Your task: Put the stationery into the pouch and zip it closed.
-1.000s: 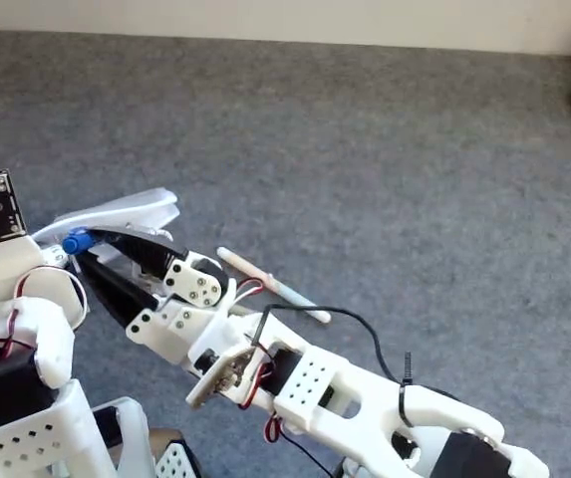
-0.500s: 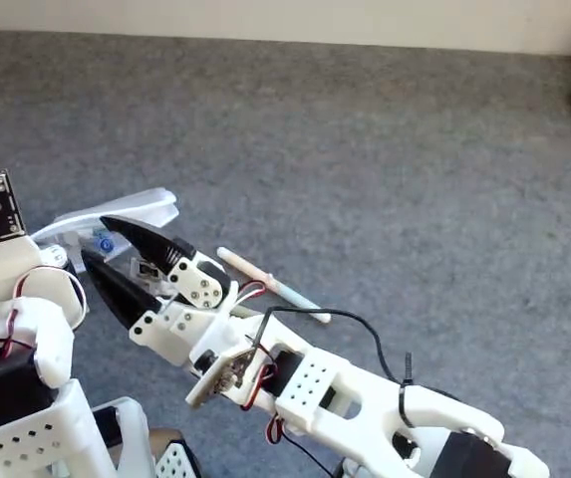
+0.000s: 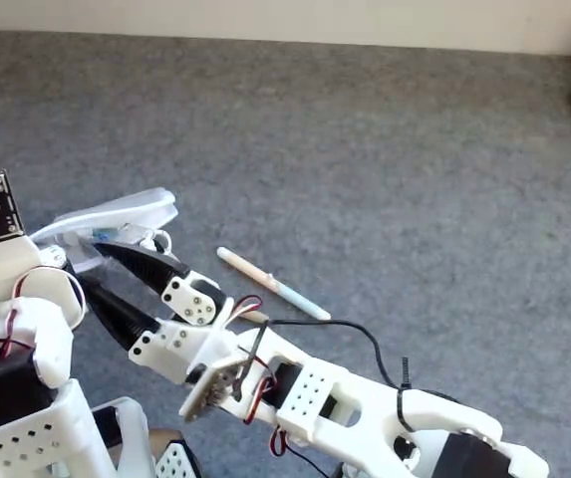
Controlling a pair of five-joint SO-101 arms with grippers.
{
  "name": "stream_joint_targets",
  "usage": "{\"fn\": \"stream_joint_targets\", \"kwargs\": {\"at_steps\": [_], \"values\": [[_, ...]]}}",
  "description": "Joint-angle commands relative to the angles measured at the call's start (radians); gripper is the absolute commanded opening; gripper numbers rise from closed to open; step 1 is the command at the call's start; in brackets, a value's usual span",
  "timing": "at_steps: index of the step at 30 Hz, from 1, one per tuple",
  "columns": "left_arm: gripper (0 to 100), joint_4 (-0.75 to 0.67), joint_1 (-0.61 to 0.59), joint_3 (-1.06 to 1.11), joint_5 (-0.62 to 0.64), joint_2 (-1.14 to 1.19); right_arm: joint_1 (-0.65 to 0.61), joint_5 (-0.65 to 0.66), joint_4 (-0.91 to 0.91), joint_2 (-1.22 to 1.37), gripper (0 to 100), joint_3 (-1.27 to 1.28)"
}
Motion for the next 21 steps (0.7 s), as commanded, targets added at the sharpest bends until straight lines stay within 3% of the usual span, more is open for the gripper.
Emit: {"fn": "stream_joint_targets", "kwargs": {"at_steps": [1,5,13,21], "values": [[1,-0.017,0.015,0.004,0.009,0.013,0.001,0.008,0.084,-0.010,11.9,-0.007],[1,-0.017,0.015,0.004,0.009,0.013,0.031,-0.009,0.188,-0.005,8.4,-0.013],[1,-0.015,0.015,0.004,0.009,0.013,0.134,-0.281,0.312,-0.010,3.8,-0.074],[1,-0.017,0.015,0.005,0.009,0.013,0.134,-0.336,0.458,-0.084,3.8,-0.114]]}}
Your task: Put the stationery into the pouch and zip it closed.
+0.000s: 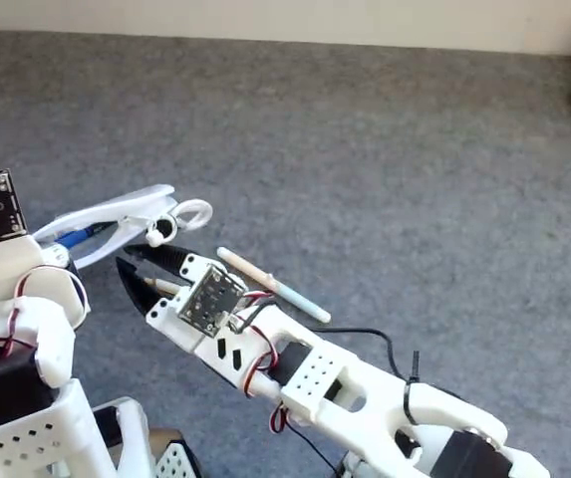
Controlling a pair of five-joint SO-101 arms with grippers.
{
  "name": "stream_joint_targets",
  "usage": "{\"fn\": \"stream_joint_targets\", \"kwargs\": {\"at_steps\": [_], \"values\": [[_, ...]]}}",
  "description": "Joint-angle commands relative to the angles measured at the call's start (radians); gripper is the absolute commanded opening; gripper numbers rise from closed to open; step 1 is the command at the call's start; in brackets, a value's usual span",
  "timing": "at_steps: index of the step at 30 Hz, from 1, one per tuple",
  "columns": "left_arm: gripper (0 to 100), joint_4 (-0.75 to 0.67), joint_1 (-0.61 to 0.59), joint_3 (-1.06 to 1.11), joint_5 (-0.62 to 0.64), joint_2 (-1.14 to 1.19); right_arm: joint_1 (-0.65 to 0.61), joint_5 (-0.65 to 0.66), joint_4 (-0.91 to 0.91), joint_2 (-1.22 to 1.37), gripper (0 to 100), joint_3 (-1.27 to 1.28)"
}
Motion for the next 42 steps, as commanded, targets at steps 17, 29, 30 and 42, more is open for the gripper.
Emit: {"fn": "stream_joint_targets", "kwargs": {"at_steps": [17,29,30,42], "values": [[1,-0.018,0.010,0.005,0.009,0.013,0.133,-0.015,0.630,-0.435,3.8,-0.205],[1,-0.018,0.010,0.005,0.009,0.013,0.156,-0.009,0.966,-0.621,3.8,-0.177],[1,-0.018,0.010,0.005,0.009,0.013,0.156,-0.009,0.997,-0.645,3.8,-0.168],[1,-0.017,0.013,0.005,0.009,0.013,0.154,-0.008,1.061,-0.642,3.8,0.013]]}}
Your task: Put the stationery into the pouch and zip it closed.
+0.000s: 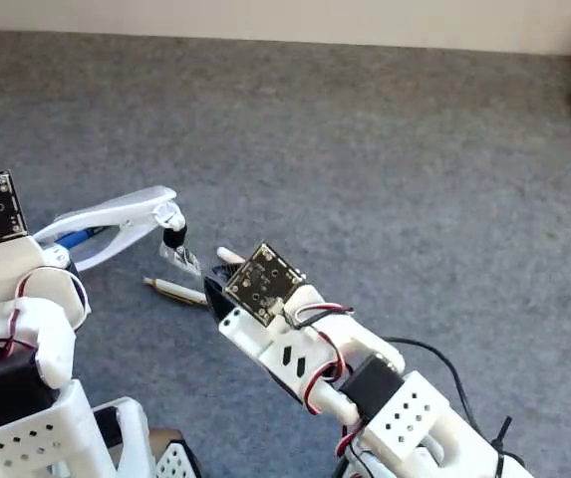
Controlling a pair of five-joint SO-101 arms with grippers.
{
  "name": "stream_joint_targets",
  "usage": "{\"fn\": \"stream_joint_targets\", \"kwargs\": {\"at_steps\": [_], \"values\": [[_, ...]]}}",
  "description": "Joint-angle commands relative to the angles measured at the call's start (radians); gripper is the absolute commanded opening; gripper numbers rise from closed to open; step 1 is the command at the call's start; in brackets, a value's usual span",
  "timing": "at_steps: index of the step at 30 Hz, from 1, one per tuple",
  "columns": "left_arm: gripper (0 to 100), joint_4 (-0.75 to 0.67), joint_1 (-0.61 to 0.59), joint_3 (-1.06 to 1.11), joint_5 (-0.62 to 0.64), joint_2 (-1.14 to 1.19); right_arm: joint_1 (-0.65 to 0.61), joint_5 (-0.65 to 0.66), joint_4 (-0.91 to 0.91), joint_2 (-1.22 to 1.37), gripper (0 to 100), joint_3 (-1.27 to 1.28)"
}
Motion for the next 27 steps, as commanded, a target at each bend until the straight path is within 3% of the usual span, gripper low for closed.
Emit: {"fn": "stream_joint_targets", "kwargs": {"at_steps": [1,14,18,27], "values": [[1,-0.017,0.013,0.001,0.009,0.015,0.008,-0.005,0.010,0.048,3.8,-0.005],[1,-0.034,0.012,0.022,0.009,0.015,0.079,-0.005,0.246,0.533,4.0,-0.286],[1,-0.049,0.012,0.033,0.009,0.015,0.119,-0.005,0.329,0.661,10.7,-0.398],[1,-0.048,0.013,0.033,0.009,0.015,0.160,-0.005,0.343,0.898,14.2,-0.539]]}}
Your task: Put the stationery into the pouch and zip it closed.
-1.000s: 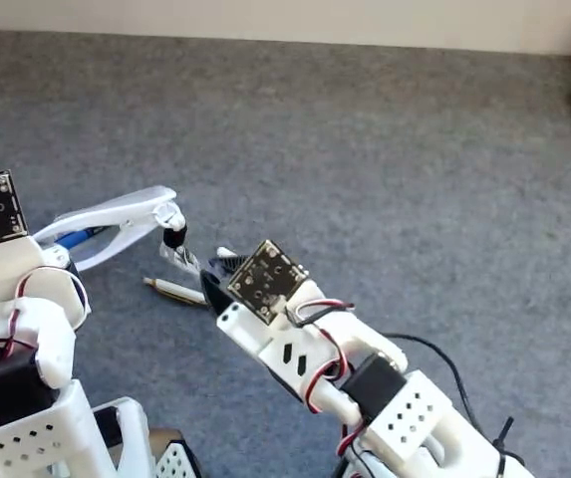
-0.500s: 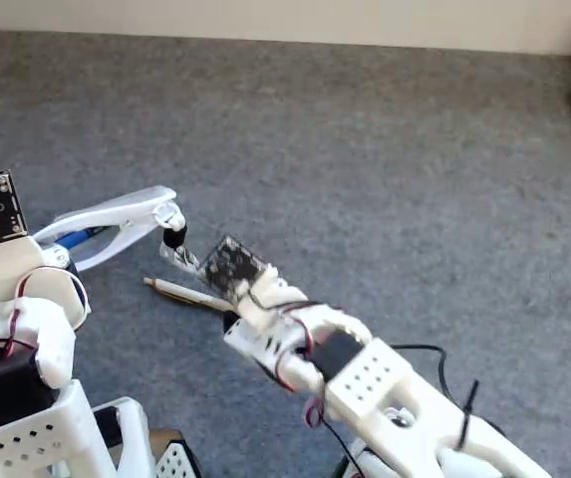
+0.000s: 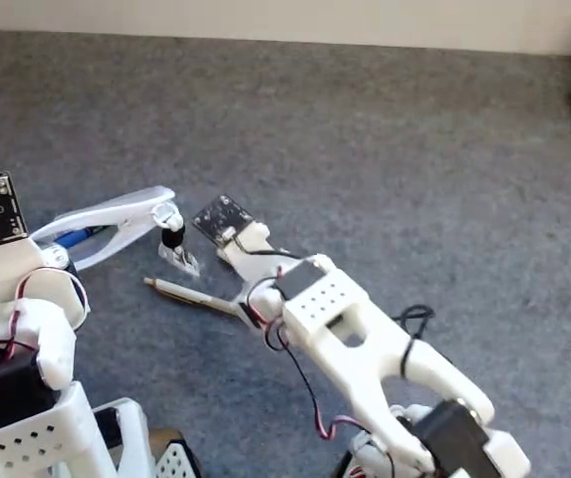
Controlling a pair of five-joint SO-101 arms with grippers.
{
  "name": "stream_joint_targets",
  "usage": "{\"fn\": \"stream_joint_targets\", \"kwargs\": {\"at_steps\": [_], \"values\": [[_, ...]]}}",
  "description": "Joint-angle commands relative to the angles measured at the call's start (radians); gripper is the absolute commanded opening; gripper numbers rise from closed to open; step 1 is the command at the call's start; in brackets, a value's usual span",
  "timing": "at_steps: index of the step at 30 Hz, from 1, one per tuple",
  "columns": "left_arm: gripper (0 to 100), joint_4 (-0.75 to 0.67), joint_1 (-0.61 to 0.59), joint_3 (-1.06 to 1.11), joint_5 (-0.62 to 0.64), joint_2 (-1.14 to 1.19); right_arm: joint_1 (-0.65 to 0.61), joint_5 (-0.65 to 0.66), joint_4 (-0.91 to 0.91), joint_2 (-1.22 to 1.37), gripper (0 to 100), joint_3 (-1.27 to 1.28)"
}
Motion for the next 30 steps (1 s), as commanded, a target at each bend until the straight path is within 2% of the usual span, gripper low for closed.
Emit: {"fn": "stream_joint_targets", "kwargs": {"at_steps": [1,15,17,21,30], "values": [[1,-0.015,0.018,0.004,0.009,0.016,0.030,-0.005,0.007,0.051,14.2,-0.105],[1,-0.015,0.019,0.004,0.009,0.016,0.107,-0.005,0.008,0.383,14.1,-0.321],[1,-0.015,0.019,0.004,0.009,0.016,0.117,0.008,0.010,0.407,11.5,-0.335],[1,-0.015,0.019,0.004,0.009,0.016,0.131,0.089,0.012,0.404,0.0,-0.337],[1,-0.014,0.019,0.004,0.009,0.016,0.236,0.212,0.277,0.331,1.0,-0.369]]}}
